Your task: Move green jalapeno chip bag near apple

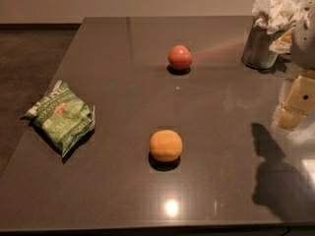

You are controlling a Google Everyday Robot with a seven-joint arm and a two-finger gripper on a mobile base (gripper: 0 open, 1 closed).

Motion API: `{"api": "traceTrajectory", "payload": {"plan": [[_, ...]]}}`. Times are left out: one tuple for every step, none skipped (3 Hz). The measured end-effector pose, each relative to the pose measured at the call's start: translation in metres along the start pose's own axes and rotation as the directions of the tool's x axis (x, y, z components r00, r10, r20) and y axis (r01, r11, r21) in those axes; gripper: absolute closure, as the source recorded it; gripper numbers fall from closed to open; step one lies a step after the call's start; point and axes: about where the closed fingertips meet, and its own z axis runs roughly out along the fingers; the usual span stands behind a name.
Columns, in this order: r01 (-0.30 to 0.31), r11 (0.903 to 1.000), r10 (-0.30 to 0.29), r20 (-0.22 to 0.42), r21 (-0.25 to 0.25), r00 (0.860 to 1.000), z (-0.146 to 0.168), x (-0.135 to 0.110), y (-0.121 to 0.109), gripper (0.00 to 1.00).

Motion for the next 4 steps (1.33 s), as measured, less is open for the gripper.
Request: {"api": "traceTrajectory", "payload": {"plan": [[0.001,1.0,-0.001,0.003,0.004,1.0,-0.001,-0.001,0.0,0.0],[0.031,0.9994,-0.032,0.085,0.014,0.996,-0.002,-0.029,-0.002,0.0],[0.087,0.9962,-0.087,0.162,0.007,0.983,0.004,-0.085,0.0,0.0],[0.13,0.9903,-0.117,0.206,-0.05,0.972,0.034,-0.146,0.005,0.0]]}}
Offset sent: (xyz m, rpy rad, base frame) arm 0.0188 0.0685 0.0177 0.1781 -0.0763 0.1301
